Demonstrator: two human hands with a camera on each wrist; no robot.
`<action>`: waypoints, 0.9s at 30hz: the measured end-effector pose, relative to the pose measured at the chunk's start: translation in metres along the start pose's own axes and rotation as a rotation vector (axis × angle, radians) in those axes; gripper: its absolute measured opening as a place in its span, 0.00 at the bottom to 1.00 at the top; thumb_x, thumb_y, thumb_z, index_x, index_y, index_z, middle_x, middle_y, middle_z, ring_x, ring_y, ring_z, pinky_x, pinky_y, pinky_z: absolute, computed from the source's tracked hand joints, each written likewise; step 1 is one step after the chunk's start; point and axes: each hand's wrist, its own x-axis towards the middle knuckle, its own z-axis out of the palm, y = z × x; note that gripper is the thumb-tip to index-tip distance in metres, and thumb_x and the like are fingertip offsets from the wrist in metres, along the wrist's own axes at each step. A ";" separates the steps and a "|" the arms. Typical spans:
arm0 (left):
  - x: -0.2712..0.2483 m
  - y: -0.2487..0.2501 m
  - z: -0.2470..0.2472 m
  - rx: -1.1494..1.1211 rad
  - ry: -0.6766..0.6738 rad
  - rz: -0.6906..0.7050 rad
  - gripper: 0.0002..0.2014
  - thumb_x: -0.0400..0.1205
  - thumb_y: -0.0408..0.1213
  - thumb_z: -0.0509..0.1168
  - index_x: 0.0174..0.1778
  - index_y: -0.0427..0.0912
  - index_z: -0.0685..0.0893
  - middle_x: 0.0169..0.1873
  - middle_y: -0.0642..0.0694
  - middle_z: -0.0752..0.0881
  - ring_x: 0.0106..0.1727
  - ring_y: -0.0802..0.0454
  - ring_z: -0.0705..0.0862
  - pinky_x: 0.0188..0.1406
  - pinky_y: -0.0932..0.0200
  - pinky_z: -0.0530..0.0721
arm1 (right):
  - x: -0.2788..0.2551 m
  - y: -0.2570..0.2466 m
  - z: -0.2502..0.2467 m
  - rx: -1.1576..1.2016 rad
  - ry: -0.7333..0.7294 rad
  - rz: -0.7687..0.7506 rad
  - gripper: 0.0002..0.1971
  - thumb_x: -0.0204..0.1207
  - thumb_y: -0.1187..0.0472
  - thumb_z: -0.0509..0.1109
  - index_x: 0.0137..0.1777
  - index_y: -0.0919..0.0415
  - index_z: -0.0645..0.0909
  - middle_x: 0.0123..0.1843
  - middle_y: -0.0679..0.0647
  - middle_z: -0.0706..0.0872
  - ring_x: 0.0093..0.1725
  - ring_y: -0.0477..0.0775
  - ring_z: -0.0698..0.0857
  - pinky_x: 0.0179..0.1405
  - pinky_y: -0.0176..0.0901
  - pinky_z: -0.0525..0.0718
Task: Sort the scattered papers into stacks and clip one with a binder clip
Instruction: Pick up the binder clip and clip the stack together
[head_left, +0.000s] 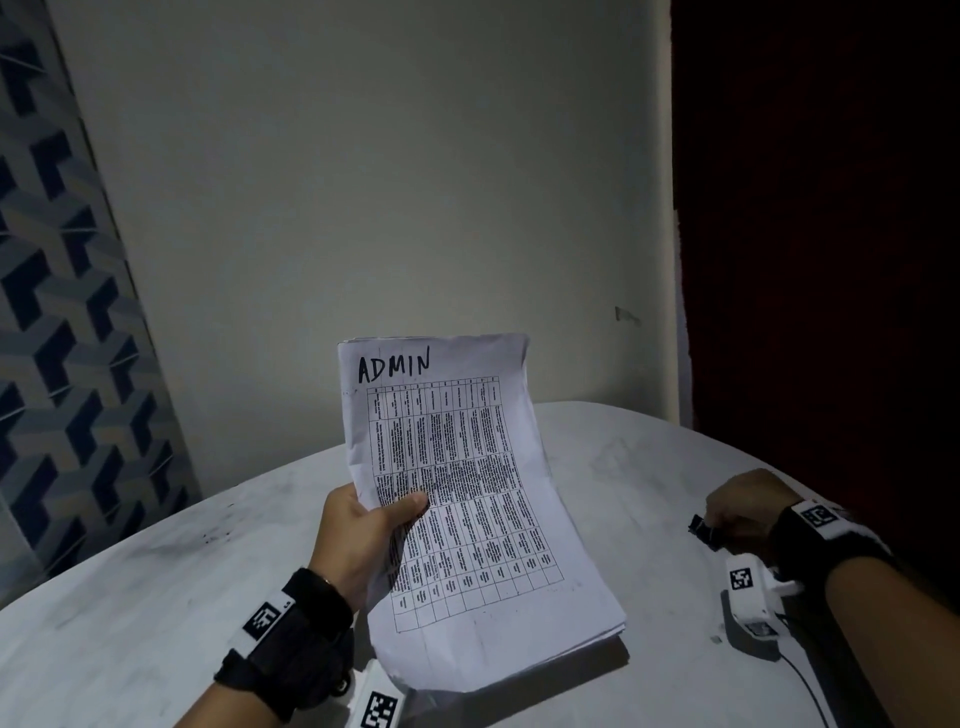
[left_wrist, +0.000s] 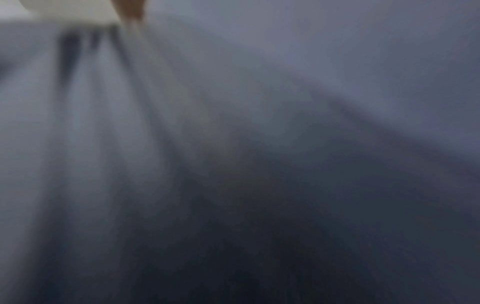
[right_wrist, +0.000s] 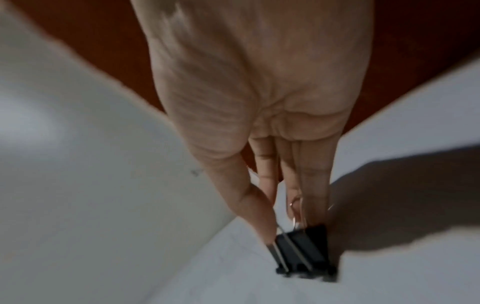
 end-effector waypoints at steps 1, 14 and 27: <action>0.000 0.000 0.000 0.014 0.000 0.003 0.11 0.80 0.15 0.67 0.57 0.24 0.85 0.39 0.33 0.94 0.36 0.39 0.94 0.29 0.54 0.90 | -0.003 0.001 0.001 -0.039 0.053 -0.036 0.17 0.76 0.45 0.71 0.61 0.50 0.89 0.64 0.50 0.90 0.62 0.56 0.89 0.51 0.36 0.77; -0.006 0.003 0.003 -0.045 -0.008 -0.005 0.12 0.79 0.13 0.65 0.58 0.22 0.83 0.35 0.36 0.94 0.32 0.42 0.94 0.26 0.55 0.90 | -0.008 -0.021 0.005 0.362 0.028 0.011 0.25 0.70 0.45 0.78 0.63 0.58 0.88 0.62 0.60 0.92 0.62 0.64 0.89 0.56 0.44 0.83; -0.006 0.002 -0.004 0.111 -0.024 0.061 0.08 0.79 0.15 0.68 0.50 0.28 0.86 0.33 0.40 0.94 0.32 0.46 0.93 0.26 0.61 0.89 | -0.060 -0.102 -0.054 0.562 0.349 -0.469 0.25 0.57 0.70 0.90 0.48 0.59 0.79 0.38 0.57 0.84 0.45 0.59 0.88 0.57 0.57 0.88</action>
